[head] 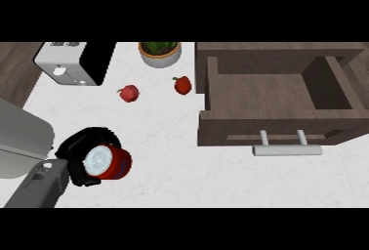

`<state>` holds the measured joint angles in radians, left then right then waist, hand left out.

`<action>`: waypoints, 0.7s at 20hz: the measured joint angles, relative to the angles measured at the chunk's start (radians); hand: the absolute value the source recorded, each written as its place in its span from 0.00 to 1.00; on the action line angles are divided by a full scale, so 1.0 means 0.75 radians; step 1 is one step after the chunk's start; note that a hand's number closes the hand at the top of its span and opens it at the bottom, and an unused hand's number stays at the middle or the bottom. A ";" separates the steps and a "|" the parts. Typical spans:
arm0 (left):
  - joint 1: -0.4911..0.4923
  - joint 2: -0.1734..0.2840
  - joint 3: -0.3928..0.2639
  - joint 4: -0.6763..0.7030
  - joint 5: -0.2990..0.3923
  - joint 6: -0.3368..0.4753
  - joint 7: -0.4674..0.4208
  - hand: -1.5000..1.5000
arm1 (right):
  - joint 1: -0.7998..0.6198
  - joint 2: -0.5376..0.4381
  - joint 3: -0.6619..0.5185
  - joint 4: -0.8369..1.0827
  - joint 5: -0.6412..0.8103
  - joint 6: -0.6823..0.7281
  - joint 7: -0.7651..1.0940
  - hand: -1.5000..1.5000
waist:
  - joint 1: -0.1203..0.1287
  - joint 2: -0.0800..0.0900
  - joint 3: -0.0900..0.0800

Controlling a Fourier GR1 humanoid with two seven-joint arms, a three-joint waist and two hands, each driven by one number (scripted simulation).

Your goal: Pick up the can, place it into the drawer and close the drawer

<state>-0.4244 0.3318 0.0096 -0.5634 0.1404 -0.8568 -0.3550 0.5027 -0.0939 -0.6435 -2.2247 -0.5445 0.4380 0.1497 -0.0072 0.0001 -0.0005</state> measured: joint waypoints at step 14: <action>-0.026 -0.371 0.254 -0.424 0.230 0.921 0.059 1.00 | 0.036 0.042 -0.033 -0.066 -0.027 0.003 0.037 0.00 | 0.025 -0.013 0.003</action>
<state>-0.4439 0.0532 0.1999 -0.8811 0.3128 -0.1664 -0.3111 0.5299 -0.0625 -0.6685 -2.2740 -0.5650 0.4399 0.1776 0.0113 -0.0094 0.0018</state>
